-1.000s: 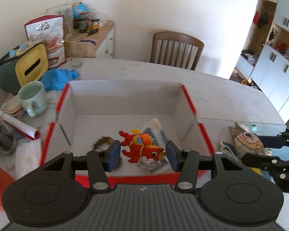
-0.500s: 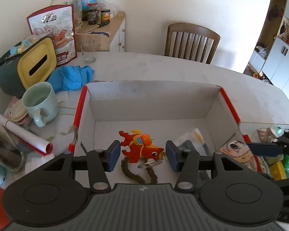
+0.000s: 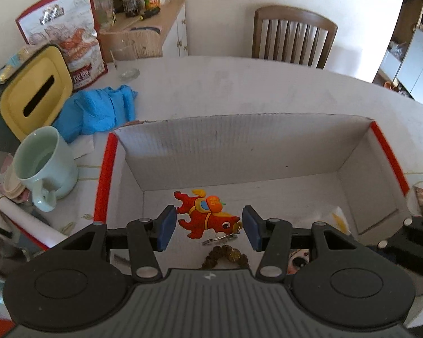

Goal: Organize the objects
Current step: 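Open the left tool to drop the keychain while the right tool releases the plush into the box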

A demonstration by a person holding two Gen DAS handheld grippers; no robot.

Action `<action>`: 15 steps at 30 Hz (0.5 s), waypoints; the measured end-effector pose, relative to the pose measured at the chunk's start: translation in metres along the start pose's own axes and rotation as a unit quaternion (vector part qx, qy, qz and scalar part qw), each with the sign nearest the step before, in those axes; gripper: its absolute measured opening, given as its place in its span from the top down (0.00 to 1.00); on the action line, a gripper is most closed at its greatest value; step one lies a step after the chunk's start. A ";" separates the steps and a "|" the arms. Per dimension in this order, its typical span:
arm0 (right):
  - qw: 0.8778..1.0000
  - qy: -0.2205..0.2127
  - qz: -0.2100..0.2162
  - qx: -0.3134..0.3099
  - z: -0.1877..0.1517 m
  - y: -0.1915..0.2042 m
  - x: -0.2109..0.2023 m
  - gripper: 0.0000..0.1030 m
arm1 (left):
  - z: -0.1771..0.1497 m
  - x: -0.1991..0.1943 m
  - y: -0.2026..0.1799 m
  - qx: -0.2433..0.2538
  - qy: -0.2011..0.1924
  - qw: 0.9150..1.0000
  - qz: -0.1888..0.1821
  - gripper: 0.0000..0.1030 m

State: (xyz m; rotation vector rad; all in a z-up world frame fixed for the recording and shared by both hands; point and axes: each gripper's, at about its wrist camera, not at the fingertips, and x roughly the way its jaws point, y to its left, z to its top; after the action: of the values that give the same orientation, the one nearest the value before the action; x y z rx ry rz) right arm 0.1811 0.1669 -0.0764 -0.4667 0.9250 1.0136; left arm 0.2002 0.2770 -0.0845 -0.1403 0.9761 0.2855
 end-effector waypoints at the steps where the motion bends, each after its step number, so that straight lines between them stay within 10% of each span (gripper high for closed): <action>1: 1.000 0.006 0.003 0.006 0.001 -0.002 0.004 0.60 | 0.001 0.004 0.000 0.001 0.005 1.000 0.000 0.50; 15: 0.998 0.064 0.020 0.013 0.005 -0.001 0.038 0.59 | 0.002 0.048 -0.009 0.032 0.098 0.995 -0.013 0.49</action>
State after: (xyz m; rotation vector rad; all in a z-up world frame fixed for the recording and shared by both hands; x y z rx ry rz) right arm 0.1921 0.1893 -0.1053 -0.4975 1.0651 1.0166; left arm 0.2299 0.2774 -0.1236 -0.1247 1.1762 0.2189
